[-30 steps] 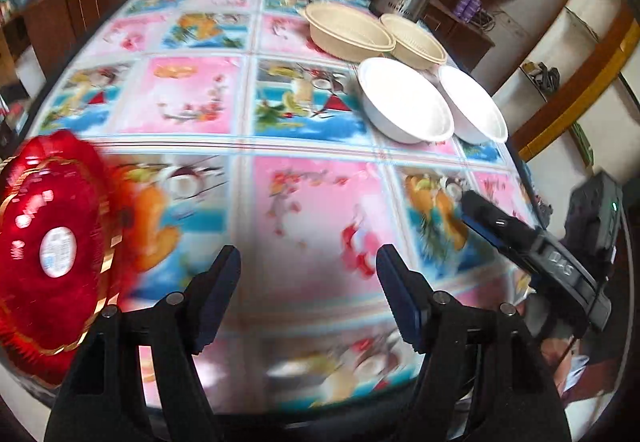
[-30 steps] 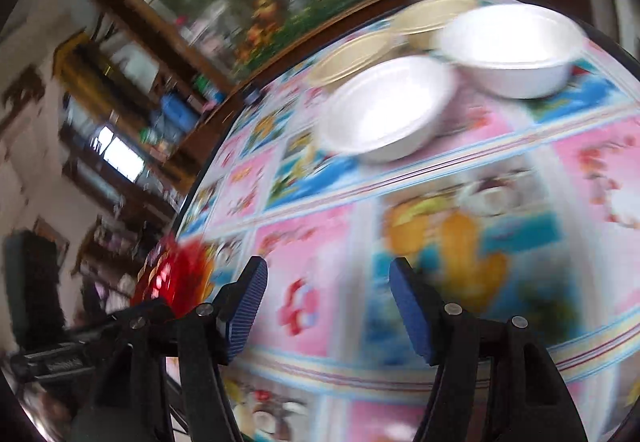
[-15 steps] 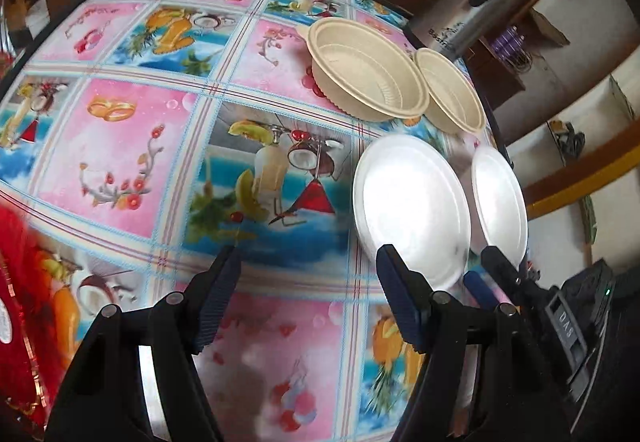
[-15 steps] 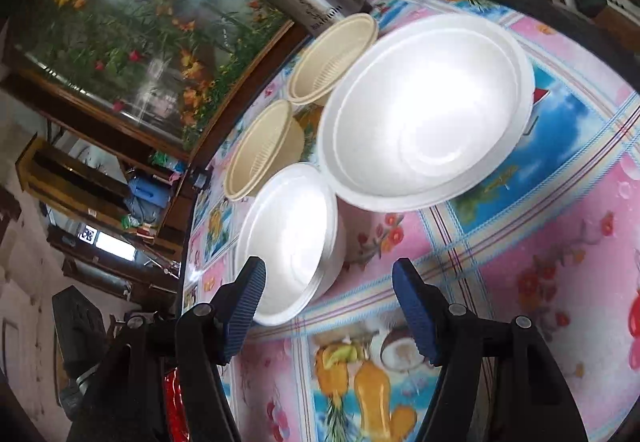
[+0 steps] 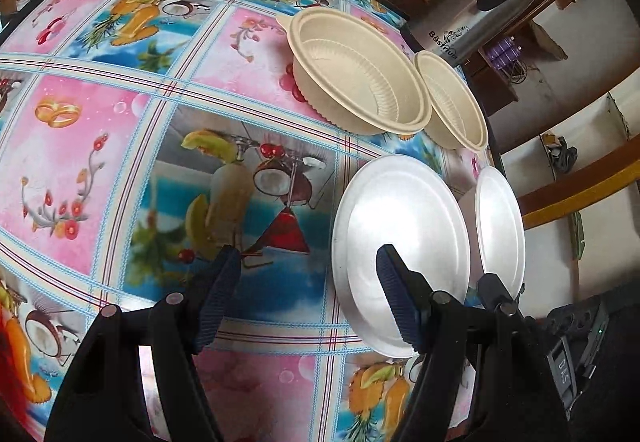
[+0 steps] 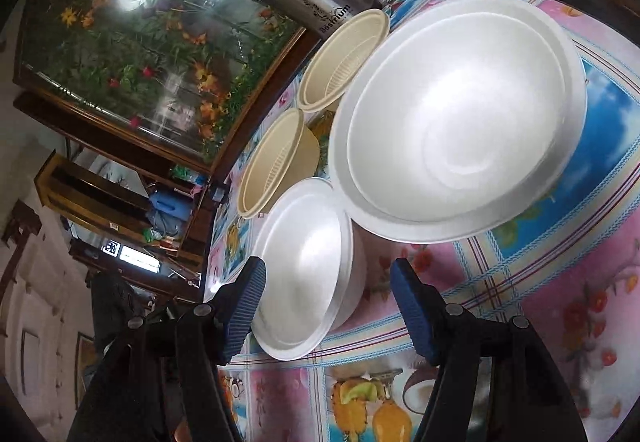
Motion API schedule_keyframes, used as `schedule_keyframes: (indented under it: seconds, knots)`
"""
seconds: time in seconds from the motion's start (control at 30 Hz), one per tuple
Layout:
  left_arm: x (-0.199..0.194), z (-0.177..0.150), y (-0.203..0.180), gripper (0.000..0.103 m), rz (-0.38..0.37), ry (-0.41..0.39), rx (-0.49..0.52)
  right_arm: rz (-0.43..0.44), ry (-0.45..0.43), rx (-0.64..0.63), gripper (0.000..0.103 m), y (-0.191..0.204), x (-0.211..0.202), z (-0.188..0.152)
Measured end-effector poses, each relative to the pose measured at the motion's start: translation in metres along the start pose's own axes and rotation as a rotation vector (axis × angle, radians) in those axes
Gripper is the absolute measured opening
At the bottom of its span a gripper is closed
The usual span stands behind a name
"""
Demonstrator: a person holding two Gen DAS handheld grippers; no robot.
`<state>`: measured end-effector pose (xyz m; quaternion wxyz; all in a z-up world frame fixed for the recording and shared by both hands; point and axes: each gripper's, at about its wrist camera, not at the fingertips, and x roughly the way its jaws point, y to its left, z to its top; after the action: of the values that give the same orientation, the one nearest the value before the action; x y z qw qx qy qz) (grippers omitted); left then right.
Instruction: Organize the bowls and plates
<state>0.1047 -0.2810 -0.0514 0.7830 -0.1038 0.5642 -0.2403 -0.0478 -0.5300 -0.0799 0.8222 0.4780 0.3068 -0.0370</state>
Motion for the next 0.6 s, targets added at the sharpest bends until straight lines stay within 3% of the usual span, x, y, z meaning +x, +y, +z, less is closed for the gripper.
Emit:
schedule_keyframes:
  seconds: [0.17,0.27,0.33,0.43,0.53,0.6]
  knots:
    - [-0.0015,-0.0015,-0.0060,0.066,-0.020,-0.026,0.012,0.008,-0.003,0.030,0.045,-0.0067,0.0019,-0.0013]
    - [0.0005,-0.0029,-0.0087,0.047,-0.022,-0.024,0.021,0.014,-0.001,0.041,0.036,-0.0090,0.0052,-0.0018]
    - [0.0018,-0.0037,-0.0073,0.024,-0.025,-0.025,0.017,0.012,-0.013,0.047,0.027,-0.0095,0.0044,-0.0006]
    - [0.0023,-0.0053,-0.0042,0.018,-0.029,-0.035,0.011,0.006,-0.032,0.035,0.015,-0.0085,0.0024,-0.0004]
    - [0.0009,-0.0081,-0.0083,0.007,-0.045,-0.038,0.032,0.013,-0.040,0.015,0.010,-0.0062,0.0019,-0.0022]
    - [-0.0009,-0.0092,-0.0100,0.007,-0.043,-0.040,0.037,0.013,-0.044,-0.002,0.007,-0.0024,0.0016,-0.0030]
